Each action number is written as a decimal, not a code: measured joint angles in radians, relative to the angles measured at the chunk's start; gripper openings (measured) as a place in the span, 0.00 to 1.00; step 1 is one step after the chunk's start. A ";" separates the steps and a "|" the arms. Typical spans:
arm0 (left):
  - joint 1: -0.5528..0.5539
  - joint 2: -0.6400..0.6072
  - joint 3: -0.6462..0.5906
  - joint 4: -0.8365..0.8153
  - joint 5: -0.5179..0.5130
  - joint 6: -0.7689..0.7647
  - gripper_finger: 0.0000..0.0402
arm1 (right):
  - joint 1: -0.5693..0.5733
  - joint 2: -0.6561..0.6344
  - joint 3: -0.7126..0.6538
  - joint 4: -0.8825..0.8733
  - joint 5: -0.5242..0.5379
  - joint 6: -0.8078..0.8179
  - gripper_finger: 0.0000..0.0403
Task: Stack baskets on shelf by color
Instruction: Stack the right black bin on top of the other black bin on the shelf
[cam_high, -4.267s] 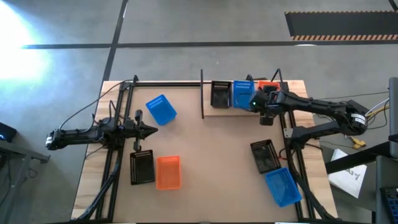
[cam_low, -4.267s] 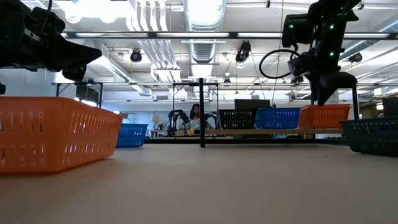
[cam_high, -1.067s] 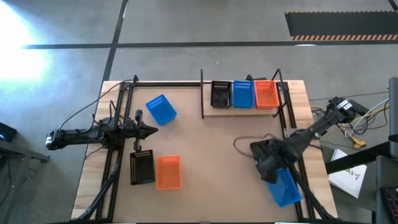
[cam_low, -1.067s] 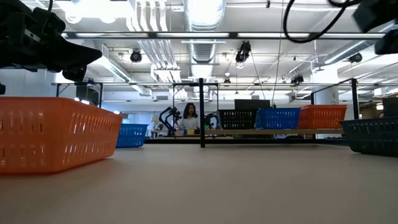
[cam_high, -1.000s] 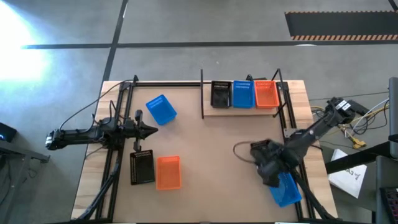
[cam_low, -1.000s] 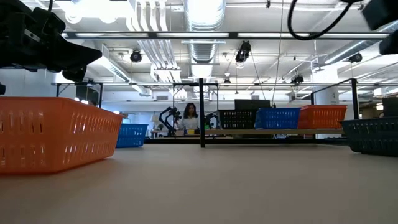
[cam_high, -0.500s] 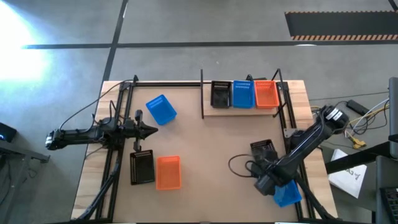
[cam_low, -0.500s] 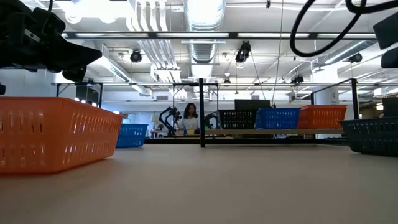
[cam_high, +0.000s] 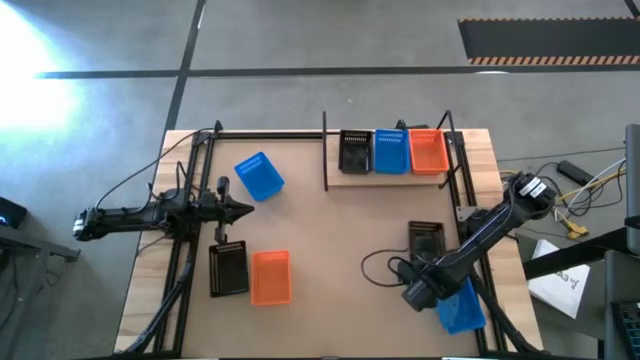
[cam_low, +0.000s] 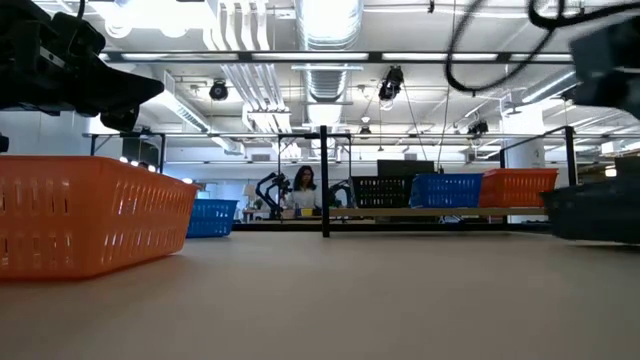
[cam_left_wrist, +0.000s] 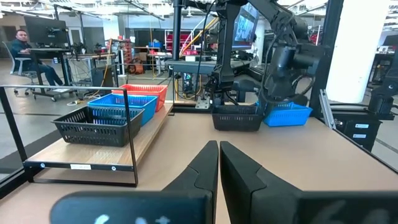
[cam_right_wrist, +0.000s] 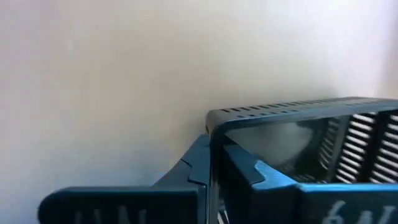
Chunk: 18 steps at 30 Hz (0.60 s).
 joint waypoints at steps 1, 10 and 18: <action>0.000 0.000 0.000 0.000 0.000 0.000 0.00 | -0.015 -0.002 0.018 0.001 0.023 -0.023 0.03; 0.000 0.000 0.000 0.000 0.000 0.000 0.00 | -0.248 -0.003 0.294 -0.003 0.232 -0.404 0.03; 0.000 0.000 0.000 0.000 0.000 0.000 0.00 | -0.586 0.019 0.544 0.009 0.317 -0.764 0.03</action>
